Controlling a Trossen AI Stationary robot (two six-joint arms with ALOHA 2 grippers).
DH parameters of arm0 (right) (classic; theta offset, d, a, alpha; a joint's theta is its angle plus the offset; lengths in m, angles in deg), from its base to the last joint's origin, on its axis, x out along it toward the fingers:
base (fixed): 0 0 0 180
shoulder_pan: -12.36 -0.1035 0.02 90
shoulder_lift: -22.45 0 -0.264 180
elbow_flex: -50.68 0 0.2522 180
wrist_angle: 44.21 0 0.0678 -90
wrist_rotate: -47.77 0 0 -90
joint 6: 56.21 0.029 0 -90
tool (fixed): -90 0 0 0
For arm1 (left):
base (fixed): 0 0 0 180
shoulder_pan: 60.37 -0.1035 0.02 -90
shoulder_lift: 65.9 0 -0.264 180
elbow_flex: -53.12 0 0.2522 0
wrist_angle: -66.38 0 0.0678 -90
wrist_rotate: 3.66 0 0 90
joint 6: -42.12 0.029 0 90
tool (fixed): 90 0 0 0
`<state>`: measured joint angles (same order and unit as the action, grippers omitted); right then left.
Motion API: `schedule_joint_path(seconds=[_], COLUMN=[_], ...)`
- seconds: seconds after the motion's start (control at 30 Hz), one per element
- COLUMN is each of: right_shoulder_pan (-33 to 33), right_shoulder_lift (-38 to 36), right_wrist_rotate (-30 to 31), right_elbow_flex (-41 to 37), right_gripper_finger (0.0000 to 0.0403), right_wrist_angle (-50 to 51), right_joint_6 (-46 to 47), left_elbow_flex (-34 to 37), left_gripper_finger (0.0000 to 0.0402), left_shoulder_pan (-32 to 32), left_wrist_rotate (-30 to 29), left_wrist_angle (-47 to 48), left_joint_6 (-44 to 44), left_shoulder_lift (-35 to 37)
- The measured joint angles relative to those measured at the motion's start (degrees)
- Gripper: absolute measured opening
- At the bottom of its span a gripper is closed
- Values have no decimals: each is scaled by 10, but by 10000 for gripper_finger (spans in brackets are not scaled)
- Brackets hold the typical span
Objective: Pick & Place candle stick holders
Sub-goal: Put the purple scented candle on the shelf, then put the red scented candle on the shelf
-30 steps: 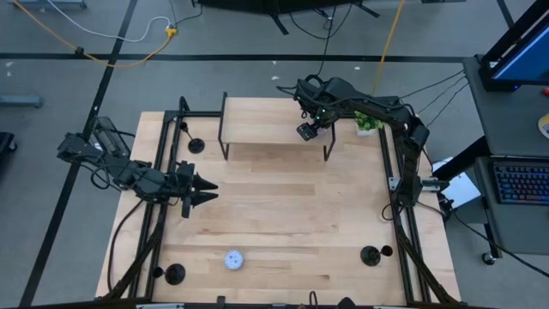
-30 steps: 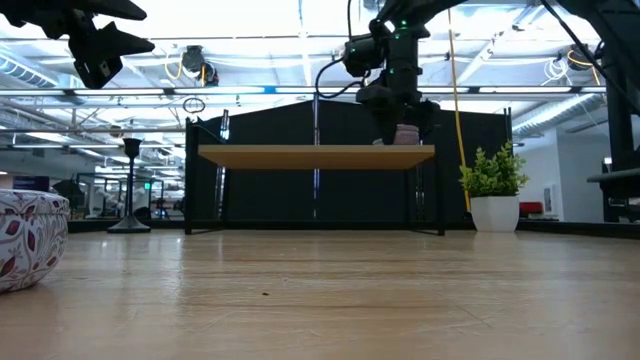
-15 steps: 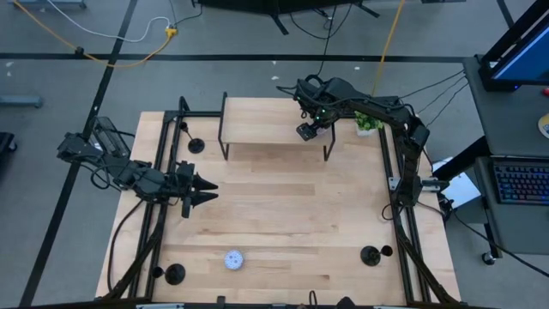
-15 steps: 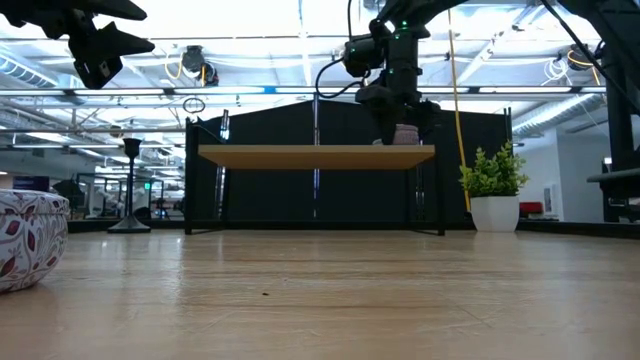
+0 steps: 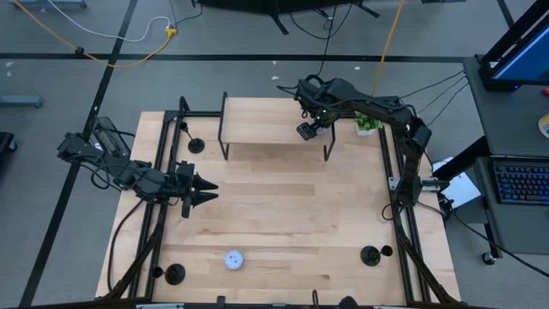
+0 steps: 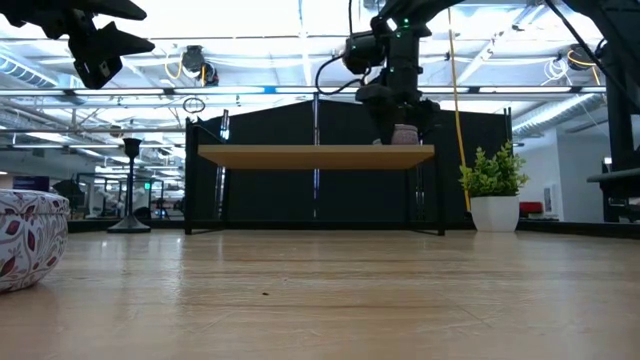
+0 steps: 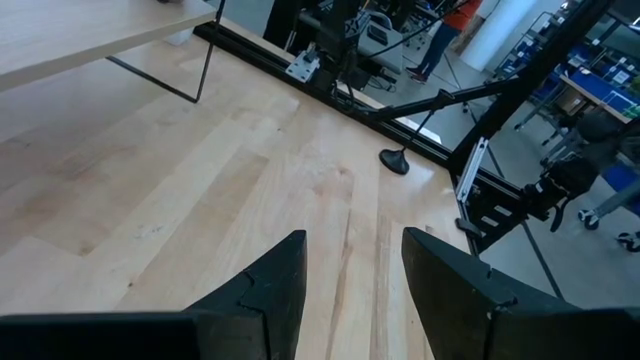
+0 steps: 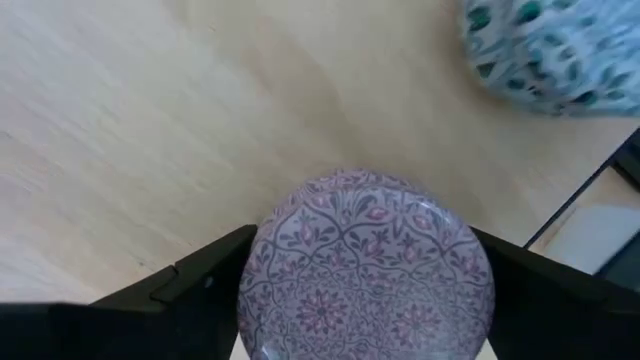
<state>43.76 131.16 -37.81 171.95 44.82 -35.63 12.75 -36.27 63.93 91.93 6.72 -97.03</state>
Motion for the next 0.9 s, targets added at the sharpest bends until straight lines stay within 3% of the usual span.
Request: schedule_joint_path(seconds=[0.3, 0.67, 0.9], right_shoulder_pan=[-4, -51, -101], right_shoulder_lift=[-46, -158, -252], right_wrist_rotate=[0, 0, 15], right_elbow_flex=[0, 1, -64], right_gripper_finger=[320, 313, 279], right_wrist_angle=[-11, -48, -56], right_joint_6=[16, 48, 88], left_elbow_flex=[0, 0, 0], left_gripper_finger=[170, 170, 170], left_shoulder_pan=[0, 0, 0], left_wrist_rotate=[0, 0, 0], left_wrist_angle=[0, 0, -3], left_joint_6=[1, -23, -74], left_shoulder_lift=[0, 0, -9])
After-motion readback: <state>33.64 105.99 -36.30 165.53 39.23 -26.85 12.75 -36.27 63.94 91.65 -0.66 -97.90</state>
